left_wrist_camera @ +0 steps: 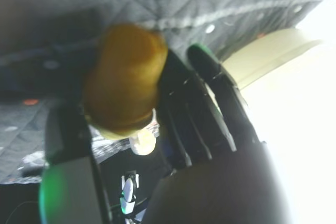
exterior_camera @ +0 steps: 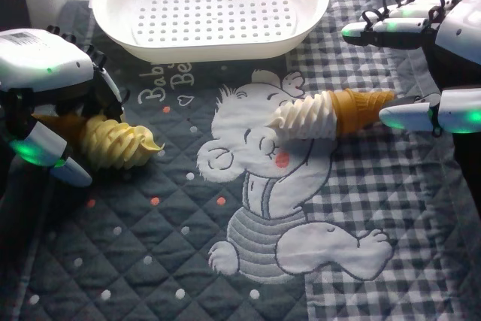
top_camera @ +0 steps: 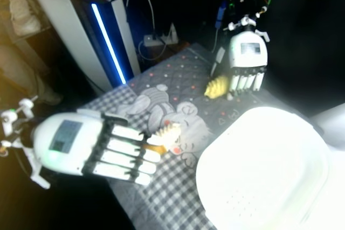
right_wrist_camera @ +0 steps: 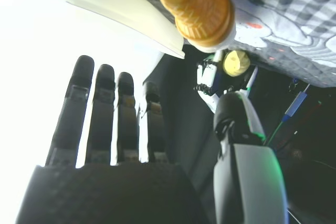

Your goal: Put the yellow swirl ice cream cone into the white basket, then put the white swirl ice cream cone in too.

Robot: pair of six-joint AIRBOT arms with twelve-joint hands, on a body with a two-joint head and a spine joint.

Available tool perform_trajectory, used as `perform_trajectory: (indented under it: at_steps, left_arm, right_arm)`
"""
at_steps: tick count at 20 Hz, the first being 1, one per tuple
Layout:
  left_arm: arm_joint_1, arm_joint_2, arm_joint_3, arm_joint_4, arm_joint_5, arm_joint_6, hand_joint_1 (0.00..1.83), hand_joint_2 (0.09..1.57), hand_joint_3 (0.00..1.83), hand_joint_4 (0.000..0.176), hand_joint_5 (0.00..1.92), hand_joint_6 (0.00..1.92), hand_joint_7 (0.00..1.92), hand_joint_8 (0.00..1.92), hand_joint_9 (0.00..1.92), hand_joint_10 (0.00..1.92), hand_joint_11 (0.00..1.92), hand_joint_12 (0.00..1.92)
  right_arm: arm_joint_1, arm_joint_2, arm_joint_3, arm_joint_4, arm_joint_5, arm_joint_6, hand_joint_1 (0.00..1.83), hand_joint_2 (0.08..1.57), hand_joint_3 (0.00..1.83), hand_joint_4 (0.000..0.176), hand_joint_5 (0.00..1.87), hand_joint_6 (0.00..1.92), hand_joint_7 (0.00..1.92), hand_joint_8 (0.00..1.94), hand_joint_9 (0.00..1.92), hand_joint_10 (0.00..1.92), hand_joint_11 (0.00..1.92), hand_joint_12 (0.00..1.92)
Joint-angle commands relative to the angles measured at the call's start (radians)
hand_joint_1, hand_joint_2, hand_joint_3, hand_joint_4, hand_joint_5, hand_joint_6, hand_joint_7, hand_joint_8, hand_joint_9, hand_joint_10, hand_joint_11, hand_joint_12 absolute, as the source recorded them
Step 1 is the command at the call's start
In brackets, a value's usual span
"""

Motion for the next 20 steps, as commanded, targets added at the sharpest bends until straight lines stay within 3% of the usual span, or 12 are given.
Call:
perform_trajectory:
  at_steps: [1,2,4,5,6,8,12,14,17,18,19,20]
  left_arm:
    - [-0.012,0.001,0.003,-0.001,-0.078,0.007,1.16,1.11,0.0,0.0,0.98,0.98,0.86,1.33,0.9,1.54,0.78,1.66]
    - [-0.016,0.007,0.002,-0.011,-0.095,0.007,1.18,1.07,0.0,0.0,1.09,0.79,0.96,1.11,0.99,1.33,0.79,1.39]
    - [-0.032,0.02,-0.003,-0.029,-0.133,0.007,1.2,1.01,0.0,0.0,1.2,0.63,0.86,1.56,0.95,1.8,0.84,1.86]
    - [-0.053,0.027,-0.004,-0.031,-0.154,0.007,1.21,1.01,0.0,0.0,0.89,1.1,0.77,1.74,0.92,1.9,0.89,1.91]
    - [-0.088,0.032,-0.001,-0.033,-0.176,0.007,1.28,1.02,0.0,0.0,0.76,1.33,0.71,1.65,0.81,1.72,0.79,1.77]
    - [-0.16,0.03,0.015,-0.033,-0.218,0.007,1.17,1.1,0.0,0.0,0.98,0.98,0.81,1.26,0.8,1.46,0.68,1.64]
    - [-0.29,-0.023,0.096,-0.101,-0.234,0.066,1.19,1.02,0.0,0.0,1.17,0.68,0.84,1.38,0.86,1.69,0.89,1.89]
    - [-0.335,-0.088,0.176,-0.159,-0.2,0.1,1.24,1.06,0.0,0.0,1.16,0.56,1.02,1.05,0.93,1.11,0.81,1.35]
    - [-0.369,-0.258,0.376,-0.202,-0.062,0.097,1.17,1.0,0.0,0.0,1.25,0.5,0.94,0.97,0.91,1.49,0.89,1.76]
    - [-0.371,-0.313,0.442,-0.203,-0.015,0.097,1.06,0.91,0.0,0.0,1.12,0.23,0.88,1.12,0.87,1.62,0.9,1.86]
    - [-0.371,-0.351,0.487,-0.203,0.022,0.097,0.97,0.89,0.0,0.0,1.07,0.09,0.84,1.08,0.83,1.58,0.87,1.84]
    - [-0.374,-0.385,0.529,-0.203,0.058,0.097,0.9,0.89,0.0,0.0,0.98,0.02,0.82,0.76,0.73,1.33,0.71,1.72]
  right_arm:
    - [0.011,0.002,0.005,0.037,0.108,0.004,0.47,1.14,0.0,0.044,0.35,0.01,0.35,0.0,0.39,0.0,0.31,0.35]
    - [0.011,0.002,0.006,0.037,0.108,0.004,0.52,1.14,0.0,0.044,0.36,0.01,0.36,0.0,0.39,0.0,0.32,0.34]
    - [0.011,0.002,0.007,0.037,0.108,0.004,0.53,1.15,0.0,0.029,0.38,0.0,0.37,0.0,0.42,0.0,0.39,0.23]
    - [0.011,0.002,0.008,0.037,0.108,0.004,0.52,1.16,0.0,0.011,0.39,0.0,0.37,0.0,0.42,0.0,0.4,0.22]
    - [0.011,0.002,0.009,0.037,0.108,0.004,0.54,1.16,0.0,0.012,0.38,0.0,0.36,0.0,0.42,0.0,0.41,0.21]
    - [0.011,0.001,0.01,0.037,0.108,0.004,0.56,1.16,0.0,0.021,0.38,0.0,0.36,0.0,0.42,0.0,0.41,0.21]
    - [0.011,-0.012,0.019,0.037,0.108,0.004,0.6,1.15,0.0,0.001,0.4,0.0,0.38,0.0,0.42,0.0,0.41,0.18]
    - [0.011,-0.022,0.026,0.037,0.108,0.004,0.54,1.15,0.0,0.012,0.38,0.0,0.37,0.0,0.41,0.0,0.41,0.16]
    - [0.013,-0.036,0.037,0.029,0.108,0.004,0.55,1.14,0.0,0.013,0.4,0.0,0.39,0.0,0.44,0.0,0.46,0.13]
    - [0.017,-0.041,0.041,0.023,0.109,0.004,0.55,1.14,0.0,0.016,0.4,0.0,0.4,0.0,0.45,0.0,0.48,0.14]
    - [0.024,-0.046,0.044,0.015,0.109,0.004,0.58,1.14,0.0,0.016,0.4,0.0,0.4,0.0,0.44,0.0,0.47,0.14]
    - [0.033,-0.052,0.046,0.002,0.109,0.004,0.57,1.14,0.0,0.028,0.38,0.0,0.39,0.0,0.43,0.0,0.44,0.13]
